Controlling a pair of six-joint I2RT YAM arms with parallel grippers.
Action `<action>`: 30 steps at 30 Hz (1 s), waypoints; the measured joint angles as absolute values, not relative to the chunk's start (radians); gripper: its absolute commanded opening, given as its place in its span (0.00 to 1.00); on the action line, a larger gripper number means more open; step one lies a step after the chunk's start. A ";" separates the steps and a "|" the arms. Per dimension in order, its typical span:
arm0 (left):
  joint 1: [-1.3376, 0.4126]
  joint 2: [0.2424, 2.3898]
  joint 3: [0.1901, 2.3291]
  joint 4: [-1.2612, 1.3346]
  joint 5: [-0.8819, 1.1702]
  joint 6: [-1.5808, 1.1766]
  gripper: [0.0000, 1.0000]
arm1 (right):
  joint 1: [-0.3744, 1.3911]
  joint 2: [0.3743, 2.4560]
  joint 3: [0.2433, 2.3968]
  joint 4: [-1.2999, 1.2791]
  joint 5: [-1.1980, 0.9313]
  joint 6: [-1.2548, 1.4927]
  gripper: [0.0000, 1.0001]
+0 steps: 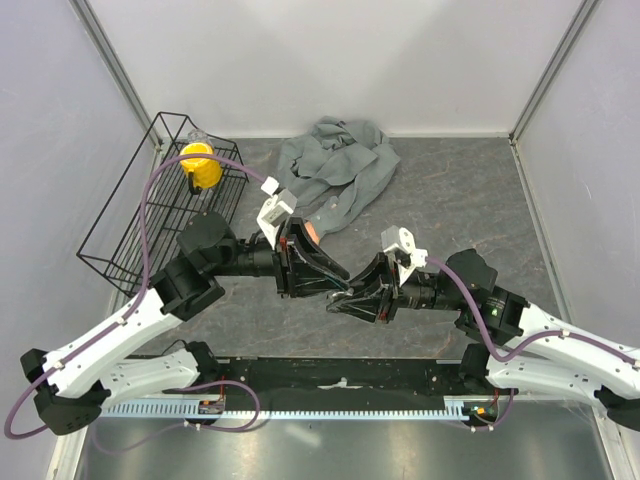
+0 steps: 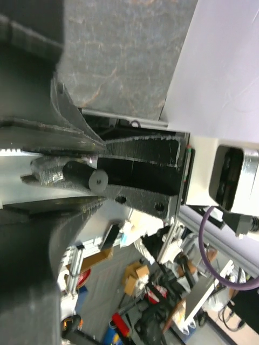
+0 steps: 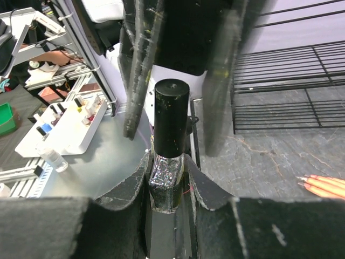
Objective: Paint the nails
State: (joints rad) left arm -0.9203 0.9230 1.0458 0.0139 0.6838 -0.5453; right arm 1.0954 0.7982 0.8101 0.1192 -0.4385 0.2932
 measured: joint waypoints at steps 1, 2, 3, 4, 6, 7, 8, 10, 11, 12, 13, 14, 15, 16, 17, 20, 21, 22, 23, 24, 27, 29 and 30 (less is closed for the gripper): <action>-0.920 0.923 1.046 0.016 0.693 -0.548 0.14 | 1.095 0.799 0.810 0.119 -0.432 0.293 0.00; -0.920 0.923 1.046 0.017 0.698 -0.549 0.02 | 1.095 0.800 0.810 0.118 -0.424 0.293 0.00; -0.918 0.923 1.047 0.016 0.701 -0.532 0.02 | 1.097 0.801 0.812 0.115 -0.416 0.300 0.00; -0.916 0.923 1.050 0.008 0.694 -0.526 0.02 | 1.097 0.803 0.815 0.107 -0.402 0.302 0.00; -0.913 0.924 1.065 -0.027 0.659 -0.498 0.02 | 1.097 0.818 0.838 0.070 -0.352 0.299 0.00; -0.912 0.924 1.076 -0.049 0.622 -0.486 0.02 | 1.097 0.829 0.854 0.051 -0.319 0.294 0.00; -0.912 0.924 1.087 -0.072 0.574 -0.474 0.02 | 1.099 0.847 0.880 0.017 -0.265 0.287 0.00; -0.937 0.929 1.121 -0.136 0.392 -0.461 0.02 | 1.134 0.899 0.952 -0.058 -0.101 0.270 0.00; -0.965 0.937 1.140 -0.173 0.274 -0.450 0.02 | 1.153 0.924 0.982 -0.088 -0.016 0.262 0.00; -0.998 0.945 1.165 -0.216 0.146 -0.442 0.02 | 1.198 0.961 1.022 -0.120 0.120 0.250 0.00; -1.016 0.952 1.179 -0.240 0.076 -0.438 0.02 | 1.223 0.982 1.041 -0.130 0.203 0.242 0.00; -1.034 0.962 1.194 -0.264 0.001 -0.436 0.02 | 1.244 1.000 1.053 -0.135 0.279 0.234 0.00; -1.046 0.975 1.205 -0.284 -0.057 -0.436 0.02 | 1.258 1.015 1.057 -0.134 0.347 0.228 0.00; -1.053 0.990 1.212 -0.297 -0.093 -0.436 0.02 | 1.264 1.028 1.057 -0.137 0.395 0.219 0.00; -1.058 1.013 1.223 -0.312 -0.130 -0.436 0.02 | 1.267 1.040 1.056 -0.146 0.441 0.212 0.00; -1.062 1.065 1.241 -0.324 -0.187 -0.436 0.02 | 1.264 1.060 1.050 -0.174 0.532 0.193 0.00; -1.063 1.074 1.241 -0.330 -0.192 -0.436 0.02 | 1.262 1.060 1.037 -0.174 0.539 0.184 0.00; -1.063 1.077 1.241 -0.342 -0.192 -0.436 0.07 | 1.262 1.058 1.023 -0.170 0.538 0.176 0.00; -1.063 1.078 1.240 -0.351 -0.192 -0.436 0.12 | 1.262 1.055 1.010 -0.161 0.532 0.170 0.00; -1.065 1.077 1.238 -0.360 -0.188 -0.436 0.18 | 1.262 1.048 0.995 -0.146 0.519 0.165 0.00; -1.067 1.063 1.228 -0.360 -0.165 -0.432 0.60 | 1.255 1.015 0.957 -0.112 0.462 0.154 0.00; -1.066 1.048 1.213 -0.336 -0.121 -0.437 0.86 | 1.251 0.983 0.926 -0.075 0.370 0.146 0.00; -1.067 1.040 1.207 -0.326 -0.097 -0.435 0.87 | 1.248 0.966 0.913 -0.060 0.322 0.143 0.00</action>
